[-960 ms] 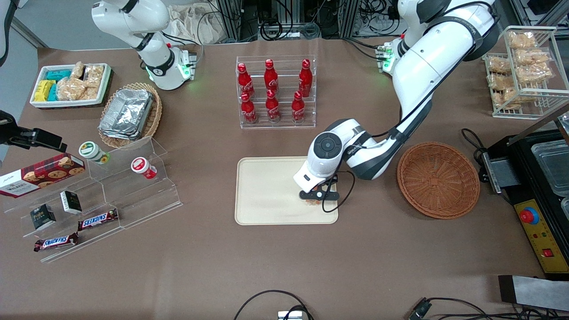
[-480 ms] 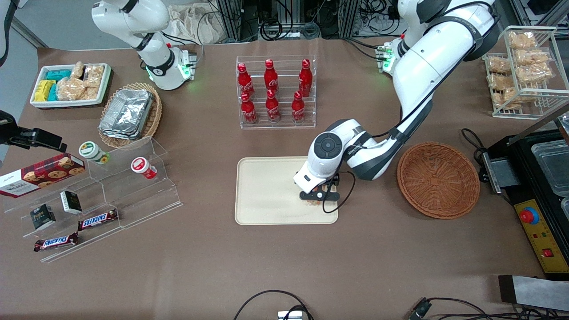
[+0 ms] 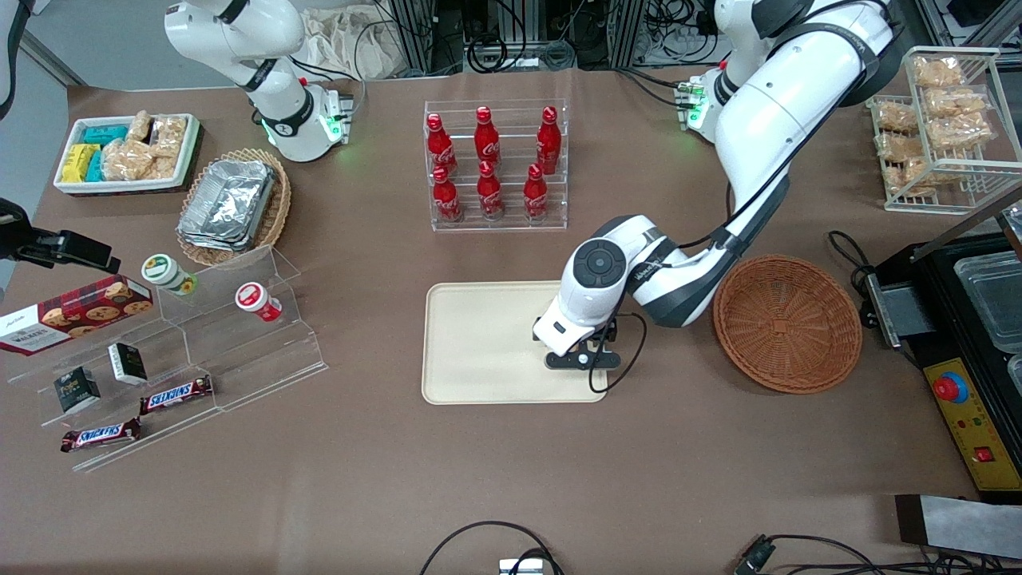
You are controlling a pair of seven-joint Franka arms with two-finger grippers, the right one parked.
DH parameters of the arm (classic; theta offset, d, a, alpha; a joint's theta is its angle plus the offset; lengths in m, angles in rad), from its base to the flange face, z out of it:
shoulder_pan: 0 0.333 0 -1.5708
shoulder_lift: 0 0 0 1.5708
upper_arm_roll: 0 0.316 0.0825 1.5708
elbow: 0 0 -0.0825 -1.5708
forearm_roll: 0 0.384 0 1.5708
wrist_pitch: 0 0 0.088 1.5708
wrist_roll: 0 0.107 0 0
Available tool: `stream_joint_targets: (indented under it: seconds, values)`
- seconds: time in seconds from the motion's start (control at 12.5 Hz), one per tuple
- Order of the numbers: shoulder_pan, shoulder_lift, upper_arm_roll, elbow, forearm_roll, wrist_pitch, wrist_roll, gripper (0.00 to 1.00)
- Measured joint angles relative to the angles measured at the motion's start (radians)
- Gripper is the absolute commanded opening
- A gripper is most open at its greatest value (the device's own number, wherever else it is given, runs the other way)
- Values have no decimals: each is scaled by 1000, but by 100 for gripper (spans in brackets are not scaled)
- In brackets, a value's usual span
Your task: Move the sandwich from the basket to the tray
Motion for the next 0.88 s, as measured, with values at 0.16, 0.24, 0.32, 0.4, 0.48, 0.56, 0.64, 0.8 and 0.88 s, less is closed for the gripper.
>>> stream_joint_targets:
  seconds: [0.16, 0.24, 0.32, 0.4, 0.48, 0.56, 0.64, 0.8, 0.88]
  values:
    - [2, -16, 3, 7, 0, -13, -6, 100]
    - [13, -28, 6, 17, 0, -42, -8, 100]
    - [32, -40, 7, 29, 0, -75, -7, 100]
    - [51, -55, 7, 38, 0, -100, -6, 100]
    - [67, -71, 7, 42, 0, -115, -6, 100]
    - [82, -85, 7, 44, 0, -125, -6, 100]
    - [93, -98, 7, 44, 0, -136, -6, 100]
    - [112, -118, 7, 44, 0, -144, -6, 100]
    - [120, -126, 7, 44, -1, -144, -6, 100]
